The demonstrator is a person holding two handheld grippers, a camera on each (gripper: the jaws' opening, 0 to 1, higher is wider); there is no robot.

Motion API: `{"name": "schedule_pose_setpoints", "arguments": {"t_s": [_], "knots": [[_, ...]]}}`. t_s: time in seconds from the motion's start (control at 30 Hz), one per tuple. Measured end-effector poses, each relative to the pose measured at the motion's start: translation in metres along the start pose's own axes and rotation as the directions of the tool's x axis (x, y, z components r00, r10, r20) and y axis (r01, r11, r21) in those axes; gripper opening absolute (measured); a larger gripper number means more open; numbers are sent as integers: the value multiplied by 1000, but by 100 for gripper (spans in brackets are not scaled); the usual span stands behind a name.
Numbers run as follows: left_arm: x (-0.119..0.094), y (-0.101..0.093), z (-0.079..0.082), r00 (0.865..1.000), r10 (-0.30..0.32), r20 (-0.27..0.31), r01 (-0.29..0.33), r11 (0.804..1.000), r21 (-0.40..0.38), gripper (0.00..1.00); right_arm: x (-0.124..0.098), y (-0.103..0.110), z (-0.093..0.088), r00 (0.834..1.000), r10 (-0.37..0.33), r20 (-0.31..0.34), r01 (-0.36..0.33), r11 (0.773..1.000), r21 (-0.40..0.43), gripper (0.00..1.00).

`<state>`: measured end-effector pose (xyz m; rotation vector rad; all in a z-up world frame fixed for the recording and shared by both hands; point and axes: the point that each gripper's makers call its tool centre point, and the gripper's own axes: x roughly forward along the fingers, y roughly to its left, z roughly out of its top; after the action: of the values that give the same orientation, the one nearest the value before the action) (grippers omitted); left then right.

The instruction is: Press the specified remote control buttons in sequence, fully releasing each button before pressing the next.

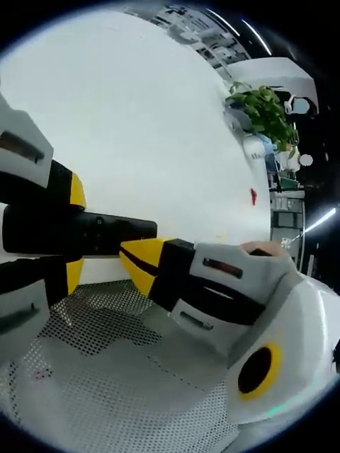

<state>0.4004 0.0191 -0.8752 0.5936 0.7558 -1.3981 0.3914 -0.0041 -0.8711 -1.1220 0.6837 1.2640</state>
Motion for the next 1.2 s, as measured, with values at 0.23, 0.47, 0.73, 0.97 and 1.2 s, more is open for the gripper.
{"name": "schedule_pose_setpoints", "arguments": {"t_s": [0.23, 0.47, 0.73, 0.97, 1.2], "knots": [[0, 0, 0, 1000, 0, 0, 0, 1000, 3, 25, 0, -1, 1, 1000, -3, 6, 2, 998, 60, 0], [0, 0, 1, 1000, 0, 3, 0, 1000, 1, 25, -1, -3, 0, 999, 17, 28, -21, 986, 167, 0], [0, 0, 1, 1000, -3, 8, 3, 1000, -3, 25, 0, -4, 2, 997, 38, 72, -57, 957, 285, 0], [0, 0, 1, 1000, -3, 7, 3, 1000, -2, 25, 0, -6, 4, 994, 47, 97, -77, 937, 340, 0], [0, 0, 1, 1000, -4, 4, 4, 1000, 0, 25, 2, -4, 5, 999, 17, 41, -27, 968, 249, 0]]}}
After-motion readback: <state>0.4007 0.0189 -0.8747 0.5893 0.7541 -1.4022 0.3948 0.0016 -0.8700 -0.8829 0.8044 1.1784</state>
